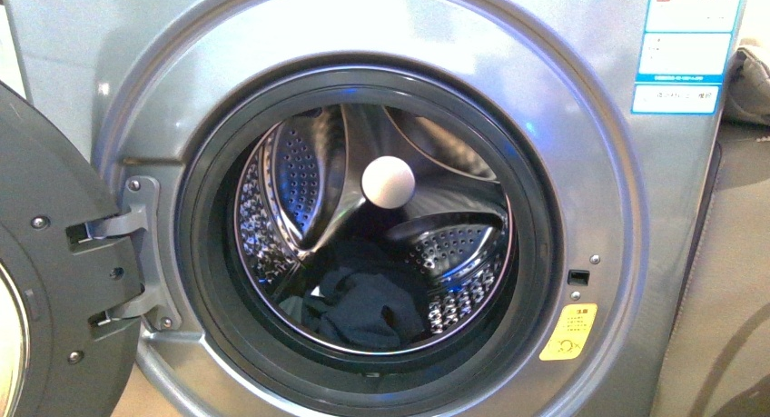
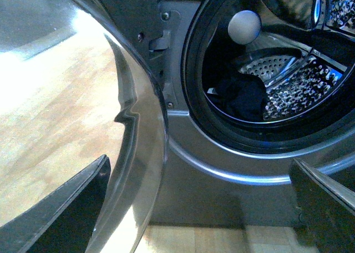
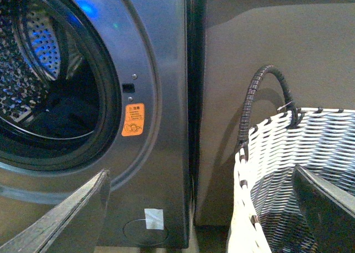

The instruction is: Collect clothes from washing machine

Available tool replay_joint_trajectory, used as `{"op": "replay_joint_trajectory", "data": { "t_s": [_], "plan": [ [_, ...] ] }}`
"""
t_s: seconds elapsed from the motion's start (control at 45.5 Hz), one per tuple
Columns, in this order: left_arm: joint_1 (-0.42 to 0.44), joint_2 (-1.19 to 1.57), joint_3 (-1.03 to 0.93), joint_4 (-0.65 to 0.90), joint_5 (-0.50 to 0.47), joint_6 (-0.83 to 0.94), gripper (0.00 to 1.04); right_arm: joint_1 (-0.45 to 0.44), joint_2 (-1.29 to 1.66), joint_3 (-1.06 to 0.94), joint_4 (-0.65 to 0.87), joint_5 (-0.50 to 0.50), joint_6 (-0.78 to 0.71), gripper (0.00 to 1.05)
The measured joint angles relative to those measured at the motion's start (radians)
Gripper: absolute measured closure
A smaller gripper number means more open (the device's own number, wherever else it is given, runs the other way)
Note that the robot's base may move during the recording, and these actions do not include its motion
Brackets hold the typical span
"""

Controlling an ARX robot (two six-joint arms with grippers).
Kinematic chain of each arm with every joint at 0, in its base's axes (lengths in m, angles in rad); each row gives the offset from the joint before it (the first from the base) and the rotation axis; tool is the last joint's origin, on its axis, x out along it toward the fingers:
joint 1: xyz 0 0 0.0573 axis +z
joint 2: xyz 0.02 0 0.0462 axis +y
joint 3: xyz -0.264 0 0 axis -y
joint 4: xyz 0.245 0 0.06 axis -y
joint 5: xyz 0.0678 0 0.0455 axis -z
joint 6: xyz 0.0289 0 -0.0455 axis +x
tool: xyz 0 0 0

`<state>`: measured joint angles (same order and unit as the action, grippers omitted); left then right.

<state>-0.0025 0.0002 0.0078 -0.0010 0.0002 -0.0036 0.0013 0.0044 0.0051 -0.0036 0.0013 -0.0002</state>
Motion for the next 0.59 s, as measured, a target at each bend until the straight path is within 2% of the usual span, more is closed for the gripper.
{"op": "replay_joint_trajectory", "data": {
  "t_s": [0.594],
  "plan": [
    [0.0,0.0,0.0,0.0,0.0,0.0,0.07,0.0,0.0,0.0,0.0,0.0,0.0,0.08]
  ]
}}
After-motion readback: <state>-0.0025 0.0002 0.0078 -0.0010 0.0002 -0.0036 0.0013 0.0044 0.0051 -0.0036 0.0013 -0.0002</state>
